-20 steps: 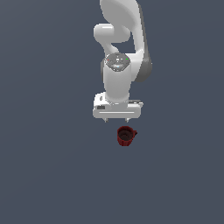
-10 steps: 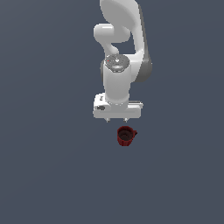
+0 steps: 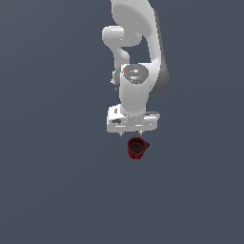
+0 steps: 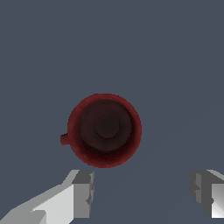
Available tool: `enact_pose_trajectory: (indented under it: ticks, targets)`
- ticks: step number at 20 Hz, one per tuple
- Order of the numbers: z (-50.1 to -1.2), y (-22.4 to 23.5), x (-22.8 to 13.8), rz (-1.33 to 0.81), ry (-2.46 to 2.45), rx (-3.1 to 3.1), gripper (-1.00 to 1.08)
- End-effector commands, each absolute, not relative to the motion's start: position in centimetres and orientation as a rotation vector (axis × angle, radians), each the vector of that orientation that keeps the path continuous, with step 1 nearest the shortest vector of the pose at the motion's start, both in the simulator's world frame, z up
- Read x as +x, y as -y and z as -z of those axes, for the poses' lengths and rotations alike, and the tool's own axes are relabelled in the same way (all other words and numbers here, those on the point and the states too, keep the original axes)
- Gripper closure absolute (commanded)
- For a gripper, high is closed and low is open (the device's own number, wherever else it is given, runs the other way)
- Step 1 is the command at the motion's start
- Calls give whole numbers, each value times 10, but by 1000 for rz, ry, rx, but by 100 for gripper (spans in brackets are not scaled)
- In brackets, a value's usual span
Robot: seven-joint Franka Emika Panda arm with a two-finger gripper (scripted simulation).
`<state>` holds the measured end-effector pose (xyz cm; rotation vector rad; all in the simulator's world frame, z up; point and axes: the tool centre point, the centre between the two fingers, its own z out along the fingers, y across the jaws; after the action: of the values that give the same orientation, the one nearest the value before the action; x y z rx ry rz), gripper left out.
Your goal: Pick up the object and move it to a goal position.
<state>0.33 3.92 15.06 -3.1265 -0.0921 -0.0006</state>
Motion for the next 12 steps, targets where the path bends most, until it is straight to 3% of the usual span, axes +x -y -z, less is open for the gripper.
enact_pose_trajectory:
  ticks: [1, 12]
  targets:
    - [-141, -53, 5, 5, 196, -3133, -60]
    - [-104, -111, 9, 30, 637, -3113, -60]
